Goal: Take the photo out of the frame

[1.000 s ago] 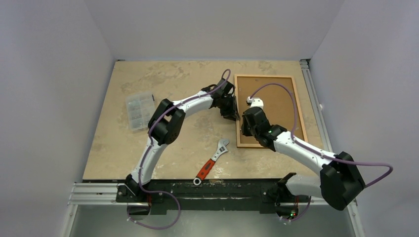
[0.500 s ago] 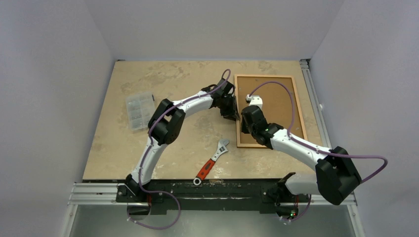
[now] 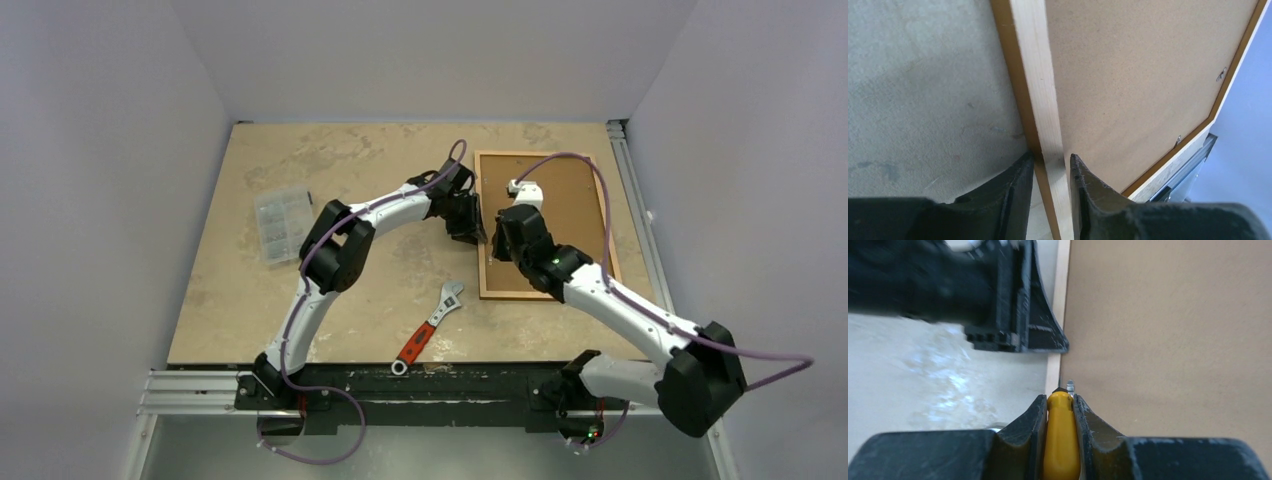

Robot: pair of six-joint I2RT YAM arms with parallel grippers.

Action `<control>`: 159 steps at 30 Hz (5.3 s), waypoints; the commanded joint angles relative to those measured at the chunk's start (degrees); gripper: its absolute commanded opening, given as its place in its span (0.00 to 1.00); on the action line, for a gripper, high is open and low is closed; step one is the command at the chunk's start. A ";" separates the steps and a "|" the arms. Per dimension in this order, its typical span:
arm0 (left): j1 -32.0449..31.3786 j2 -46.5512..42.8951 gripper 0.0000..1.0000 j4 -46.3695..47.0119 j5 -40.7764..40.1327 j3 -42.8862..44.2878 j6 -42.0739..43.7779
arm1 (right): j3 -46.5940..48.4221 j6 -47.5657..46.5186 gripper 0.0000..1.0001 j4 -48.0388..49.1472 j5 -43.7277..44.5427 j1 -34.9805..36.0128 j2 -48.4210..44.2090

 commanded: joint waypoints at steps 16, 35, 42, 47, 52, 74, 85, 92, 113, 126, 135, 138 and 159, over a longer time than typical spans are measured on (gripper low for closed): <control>-7.31 -16.29 0.66 4.59 -3.75 -16.47 6.68 | 0.59 3.88 0.00 -18.62 11.87 -0.20 -29.84; -11.05 -9.59 0.42 -0.99 -8.40 -14.61 7.85 | 0.00 6.72 0.00 -22.93 10.65 -0.20 -34.10; -9.62 -9.00 0.15 -3.42 -10.41 -11.97 11.96 | -0.63 6.52 0.00 -22.33 10.59 -0.27 -33.32; -6.71 -7.65 0.07 -6.44 -10.93 -6.83 17.60 | -1.19 6.10 0.00 -22.00 10.65 -0.24 -33.14; -2.34 -4.42 0.06 -9.60 -9.97 0.02 23.64 | -1.31 5.93 0.00 -21.63 10.30 -0.22 -32.26; 6.61 -9.69 0.56 -13.36 -7.49 5.66 8.50 | -1.64 6.00 0.00 -19.79 9.77 -0.25 -29.59; 3.54 -23.09 0.68 -2.60 -9.25 -18.12 -25.81 | -1.83 5.46 0.00 -19.82 10.45 -0.26 -30.32; -1.05 -16.94 0.65 -2.44 -5.99 -14.23 -36.08 | -2.55 5.83 0.00 -19.24 10.21 -0.21 -30.22; -6.56 -4.88 0.61 2.11 -13.72 -10.05 -51.92 | -2.91 5.84 0.00 -20.10 10.40 -0.21 -32.23; -7.18 -2.29 0.24 -2.95 -19.69 -7.24 -46.77 | -2.35 5.37 0.00 -20.43 9.61 -0.20 -31.83; -4.87 -4.10 0.02 -1.87 -18.57 -8.01 -33.24 | -2.87 4.82 0.00 -19.53 8.75 -0.22 -30.85; -3.35 -6.29 0.00 -0.38 -18.21 -8.98 -25.95 | -2.77 4.61 0.00 -19.47 8.21 -0.20 -30.30; 7.14 3.62 0.00 -2.87 6.65 7.11 -1.24 | -4.13 0.50 0.00 -5.56 -3.01 -0.12 -12.82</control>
